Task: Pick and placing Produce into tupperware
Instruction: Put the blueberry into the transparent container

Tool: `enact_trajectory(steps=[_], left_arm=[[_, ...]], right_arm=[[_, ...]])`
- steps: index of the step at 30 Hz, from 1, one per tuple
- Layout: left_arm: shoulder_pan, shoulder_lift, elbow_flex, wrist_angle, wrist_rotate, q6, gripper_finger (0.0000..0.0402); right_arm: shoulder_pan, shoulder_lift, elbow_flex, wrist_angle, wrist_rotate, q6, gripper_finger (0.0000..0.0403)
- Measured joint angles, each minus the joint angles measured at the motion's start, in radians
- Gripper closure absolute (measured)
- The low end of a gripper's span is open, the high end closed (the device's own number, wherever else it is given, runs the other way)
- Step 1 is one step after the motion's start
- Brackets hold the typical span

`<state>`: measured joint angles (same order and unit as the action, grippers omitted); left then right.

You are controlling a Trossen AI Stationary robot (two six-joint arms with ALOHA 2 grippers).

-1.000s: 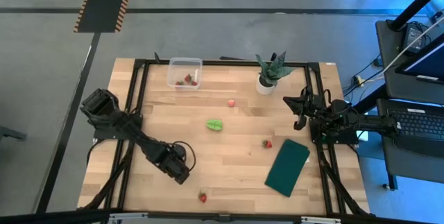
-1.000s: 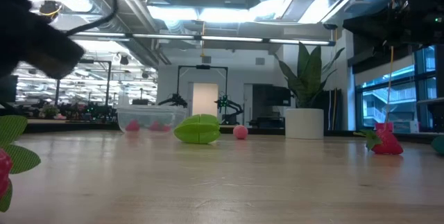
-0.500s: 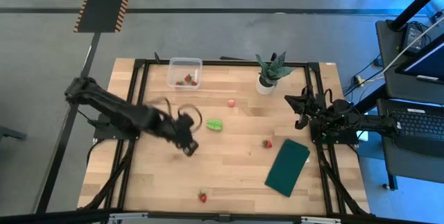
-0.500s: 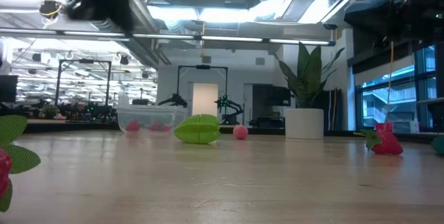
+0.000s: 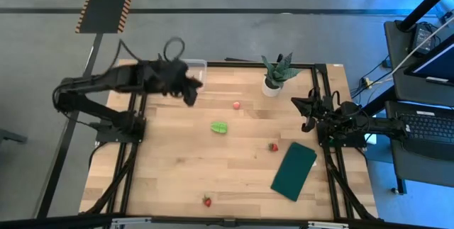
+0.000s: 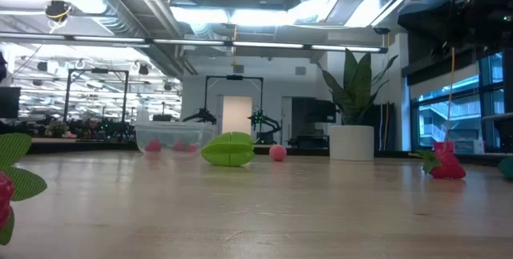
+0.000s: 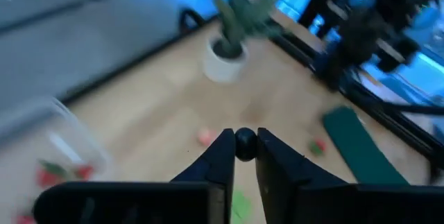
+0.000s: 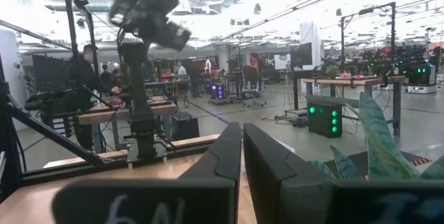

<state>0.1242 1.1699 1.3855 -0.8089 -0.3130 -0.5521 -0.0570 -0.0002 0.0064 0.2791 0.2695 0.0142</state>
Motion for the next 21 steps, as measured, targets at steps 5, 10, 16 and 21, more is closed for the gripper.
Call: enact_trajectory(steps=[5,10,16,21], left_arm=[[0.177,0.001,0.069,-0.051,-0.002,0.113,0.0362],[0.344,0.009,0.079,-0.073,0.021,0.17,0.0366],[0.486,0.122,0.08,-0.122,0.061,0.206,0.0351],[0.537,0.269,0.078,-0.126,0.096,0.249,0.0361]], right_arm=[[0.0,0.0,0.0,0.0,0.0,0.0,0.0381],[0.0,0.0,0.0,0.0,0.0,-0.004,0.0381],[0.0,0.0,0.0,0.0,0.0,-0.022,0.0381],[0.0,0.0,0.0,-0.003,0.0,-0.018,0.0381]])
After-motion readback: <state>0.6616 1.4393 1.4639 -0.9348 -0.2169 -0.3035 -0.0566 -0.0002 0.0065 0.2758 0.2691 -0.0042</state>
